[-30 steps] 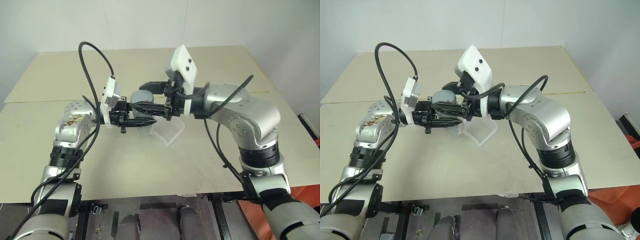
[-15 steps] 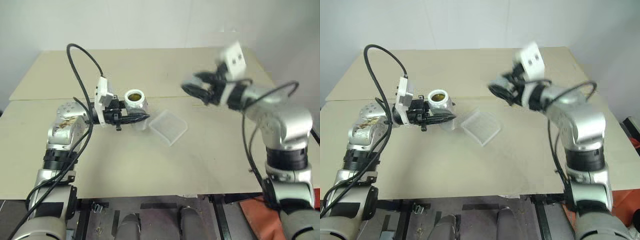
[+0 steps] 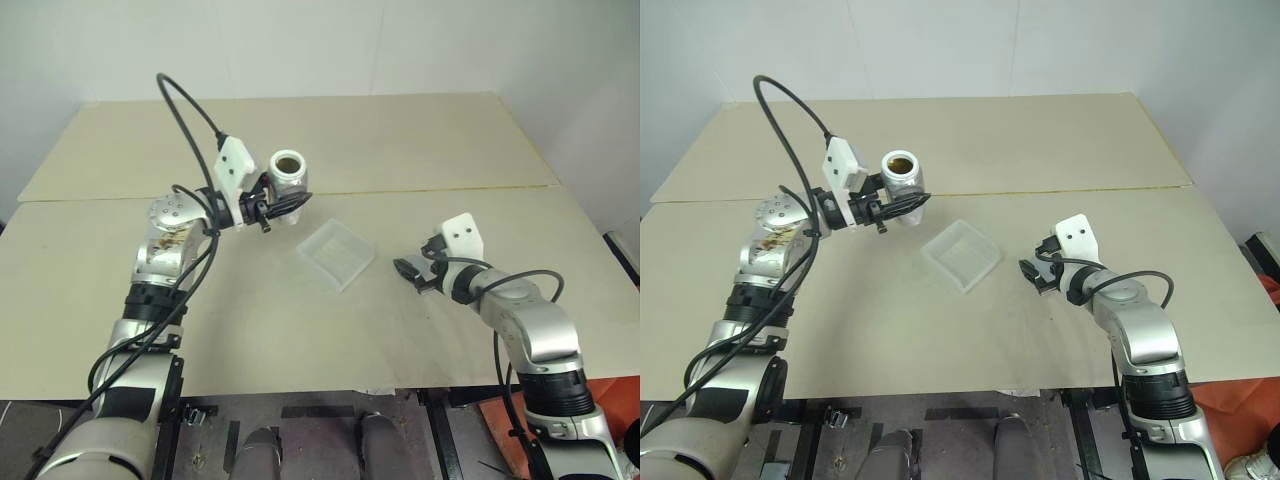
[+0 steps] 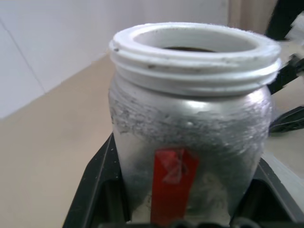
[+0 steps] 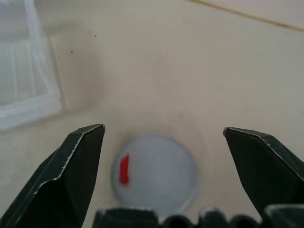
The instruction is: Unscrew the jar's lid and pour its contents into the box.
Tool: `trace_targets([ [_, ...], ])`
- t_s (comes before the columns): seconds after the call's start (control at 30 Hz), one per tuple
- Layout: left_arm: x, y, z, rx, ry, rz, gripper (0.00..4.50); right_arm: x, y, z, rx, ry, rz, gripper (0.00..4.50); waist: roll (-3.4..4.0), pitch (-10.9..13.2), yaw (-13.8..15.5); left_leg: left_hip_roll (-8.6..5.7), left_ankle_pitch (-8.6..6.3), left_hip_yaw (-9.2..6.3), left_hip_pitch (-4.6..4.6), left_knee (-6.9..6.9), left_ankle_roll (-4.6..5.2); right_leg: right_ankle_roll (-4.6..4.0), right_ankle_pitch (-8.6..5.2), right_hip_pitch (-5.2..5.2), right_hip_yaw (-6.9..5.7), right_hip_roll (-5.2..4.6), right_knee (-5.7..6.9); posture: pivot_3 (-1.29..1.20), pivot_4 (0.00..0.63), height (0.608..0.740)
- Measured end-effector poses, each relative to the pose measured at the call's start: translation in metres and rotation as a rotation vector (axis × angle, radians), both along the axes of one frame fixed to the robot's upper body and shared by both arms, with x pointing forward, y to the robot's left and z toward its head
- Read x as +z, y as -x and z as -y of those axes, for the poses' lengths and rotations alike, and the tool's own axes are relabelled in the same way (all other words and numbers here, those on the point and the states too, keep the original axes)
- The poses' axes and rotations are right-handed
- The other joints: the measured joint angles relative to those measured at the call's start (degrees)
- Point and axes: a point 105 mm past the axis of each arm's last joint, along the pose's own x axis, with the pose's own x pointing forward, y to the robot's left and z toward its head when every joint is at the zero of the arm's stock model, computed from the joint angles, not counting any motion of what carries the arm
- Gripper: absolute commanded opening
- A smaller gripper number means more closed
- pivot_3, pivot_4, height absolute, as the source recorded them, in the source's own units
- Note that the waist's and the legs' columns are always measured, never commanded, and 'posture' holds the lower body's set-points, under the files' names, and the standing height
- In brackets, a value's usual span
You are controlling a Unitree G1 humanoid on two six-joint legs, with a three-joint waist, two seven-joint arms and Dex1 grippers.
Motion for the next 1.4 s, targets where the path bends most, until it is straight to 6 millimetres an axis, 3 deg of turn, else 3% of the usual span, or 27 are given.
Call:
trace_targets([
  [0.1, -0.006, -0.010, 0.004, 0.087, -0.128, 0.155, 1.94, 0.021, 0.011, 0.000, 0.079, -0.030, -0.008, 4.49, -0.01, 0.00, 0.32, -0.01, 0.00, 0.00, 0.02, 0.01, 0.00, 0.00, 0.00, 0.03, 0.00, 0.00, -0.17, 0.00, 0.150, 0.740],
  [0.2, -0.013, -0.020, 0.010, 0.173, -0.357, 0.401, 1.94, 0.057, 0.025, -0.011, 0.215, -0.096, 0.004, 4.49, -0.02, 0.01, 0.38, -0.02, -0.01, 0.00, 0.02, 0.01, 0.01, 0.01, 0.01, 0.03, 0.00, 0.00, -0.19, 0.00, 0.150, 0.740],
  [0.3, -0.003, -0.024, 0.024, 0.185, -0.642, 0.823, 1.94, 0.084, 0.047, -0.029, 0.394, -0.109, 0.012, 4.49, -0.04, 0.02, 0.73, -0.03, -0.02, -0.02, 0.00, -0.01, 0.03, 0.04, 0.02, 0.08, -0.01, 0.00, -0.15, 0.00, 0.150, 0.740],
  [0.43, 0.017, -0.023, 0.049, 0.163, -0.786, 1.274, 1.94, 0.078, 0.060, -0.040, 0.503, -0.087, -0.060, 4.49, -0.05, 0.02, 1.85, -0.13, -0.02, -0.01, -0.18, 0.06, 0.03, 0.23, 0.13, 0.05, -0.01, -0.07, -0.13, 0.00, 0.150, 0.740],
  [0.67, -0.010, -0.017, 0.081, -0.079, -0.978, 1.795, 1.94, 0.088, 0.066, -0.051, 0.595, -0.055, -0.058, 4.49, -0.06, 0.03, 2.95, -0.15, -0.01, 0.01, -0.32, 0.05, 0.02, 0.25, 0.14, -0.05, -0.02, -0.09, -0.16, 0.00, 0.150, 0.740],
  [0.8, -0.026, -0.018, 0.092, -0.133, -1.025, 1.859, 1.94, 0.088, 0.066, -0.055, 0.611, -0.052, -0.061, 4.49, -0.07, 0.04, 3.08, -0.15, -0.01, 0.02, -0.36, 0.05, 0.01, 0.25, 0.14, -0.12, -0.02, -0.09, -0.12, 0.00, 0.150, 0.740],
  [1.17, -0.020, -0.023, 0.092, -0.088, -1.026, 1.855, 1.94, 0.091, 0.073, -0.056, 0.607, -0.063, -0.029, 4.49, -0.09, 0.04, 3.32, -0.15, 0.03, 0.03, -0.38, 0.05, -0.06, 0.25, 0.14, -0.12, -0.02, -0.11, -0.11, 0.00, 0.150, 0.740],
  [1.3, -0.006, -0.026, 0.087, 0.019, -0.944, 1.720, 1.94, 0.089, 0.073, -0.055, 0.602, -0.063, -0.031, 4.49, -0.09, 0.05, 3.26, -0.15, 0.04, 0.03, -0.40, 0.05, -0.08, 0.25, 0.14, -0.14, -0.02, -0.11, -0.13, 0.00, 0.150, 0.740],
  [1.4, 0.022, -0.036, 0.063, 0.214, -0.798, 1.446, 1.94, 0.089, 0.073, -0.053, 0.596, -0.061, -0.031, 4.49, -0.08, 0.04, 3.01, -0.13, 0.17, 0.05, -0.36, 0.04, -0.30, 0.25, 0.14, -0.14, -0.01, -0.11, -0.10, 0.00, 0.150, 0.740],
])
